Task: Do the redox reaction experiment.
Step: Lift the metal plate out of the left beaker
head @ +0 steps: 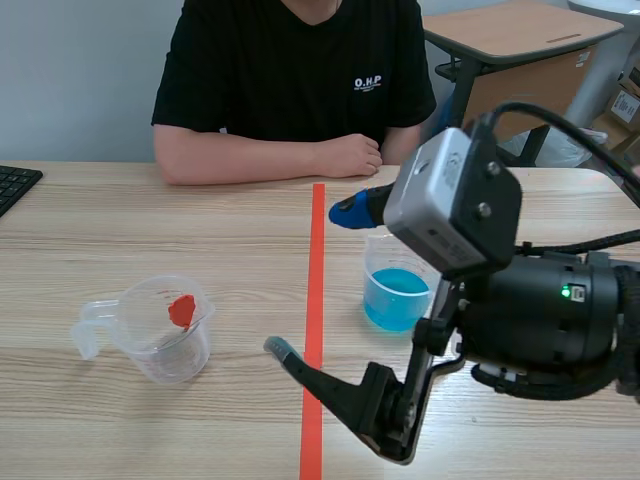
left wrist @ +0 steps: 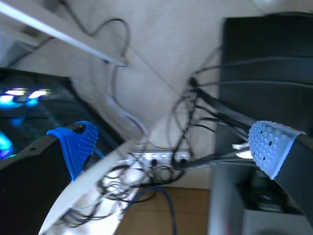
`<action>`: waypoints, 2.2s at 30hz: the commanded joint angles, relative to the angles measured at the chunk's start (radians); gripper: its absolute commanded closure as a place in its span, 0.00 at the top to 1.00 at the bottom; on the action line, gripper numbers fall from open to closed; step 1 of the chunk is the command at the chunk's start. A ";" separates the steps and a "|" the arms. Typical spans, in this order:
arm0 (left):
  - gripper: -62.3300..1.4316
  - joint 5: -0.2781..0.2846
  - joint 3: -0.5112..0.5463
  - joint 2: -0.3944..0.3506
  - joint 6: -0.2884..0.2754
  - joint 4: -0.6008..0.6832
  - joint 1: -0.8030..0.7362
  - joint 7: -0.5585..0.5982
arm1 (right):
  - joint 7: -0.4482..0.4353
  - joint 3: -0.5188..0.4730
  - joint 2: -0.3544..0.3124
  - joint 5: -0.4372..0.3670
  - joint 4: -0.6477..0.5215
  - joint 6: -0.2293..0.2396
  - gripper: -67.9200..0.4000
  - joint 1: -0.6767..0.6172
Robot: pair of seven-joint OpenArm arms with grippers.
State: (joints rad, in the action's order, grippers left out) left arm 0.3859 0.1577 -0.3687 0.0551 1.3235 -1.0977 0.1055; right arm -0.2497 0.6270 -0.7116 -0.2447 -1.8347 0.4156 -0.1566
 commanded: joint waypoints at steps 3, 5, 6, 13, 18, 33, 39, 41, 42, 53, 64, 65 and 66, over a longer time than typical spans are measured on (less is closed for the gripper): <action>1.00 0.014 -0.039 0.008 0.000 0.006 0.009 0.010 | -0.016 0.045 0.034 0.008 0.049 0.000 1.00 0.079; 1.00 0.015 -0.063 0.008 0.000 0.002 0.017 0.010 | -0.020 0.079 0.057 0.032 0.077 0.000 1.00 0.115; 1.00 0.015 -0.072 0.008 0.000 -0.002 0.021 0.010 | -0.020 0.095 0.069 0.046 0.091 0.000 1.00 0.132; 1.00 0.015 -0.090 0.008 0.002 -0.004 0.032 0.006 | -0.031 0.217 0.158 0.100 0.209 0.000 1.00 0.256; 1.00 0.014 -0.090 0.008 0.002 -0.004 0.032 0.006 | -0.050 0.309 0.218 0.132 0.285 0.000 1.00 0.340; 1.00 0.014 -0.090 0.008 0.002 -0.004 0.032 0.006 | -0.115 0.407 0.290 0.156 0.359 0.000 0.60 0.459; 1.00 0.014 -0.090 0.008 0.002 -0.004 0.032 0.006 | -0.097 0.407 0.290 0.175 0.359 0.001 0.51 0.458; 1.00 0.014 -0.090 0.008 0.002 -0.004 0.032 0.006 | -0.089 0.407 0.290 0.175 0.359 0.001 0.49 0.458; 1.00 0.014 -0.090 0.008 0.002 -0.004 0.032 0.006 | -0.087 0.407 0.290 0.175 0.360 0.001 0.46 0.458; 1.00 0.014 -0.090 0.008 0.002 -0.004 0.032 0.006 | -0.085 0.407 0.288 0.175 0.360 0.027 0.07 0.456; 1.00 0.014 -0.090 0.008 0.002 -0.004 0.032 0.006 | -0.139 0.399 0.287 0.174 0.359 0.026 0.03 0.456; 1.00 0.014 -0.090 0.008 0.002 -0.004 0.032 0.006 | -0.142 0.397 0.287 0.174 0.358 0.026 0.03 0.456; 1.00 0.014 -0.090 0.008 0.002 -0.004 0.032 0.006 | -0.142 0.394 0.287 0.174 0.355 0.027 0.03 0.455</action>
State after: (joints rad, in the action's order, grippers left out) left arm 0.3977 0.0593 -0.3683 0.0559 1.3125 -1.0634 0.1020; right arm -0.3771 1.0405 -0.4213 -0.0631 -1.4574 0.4488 0.2844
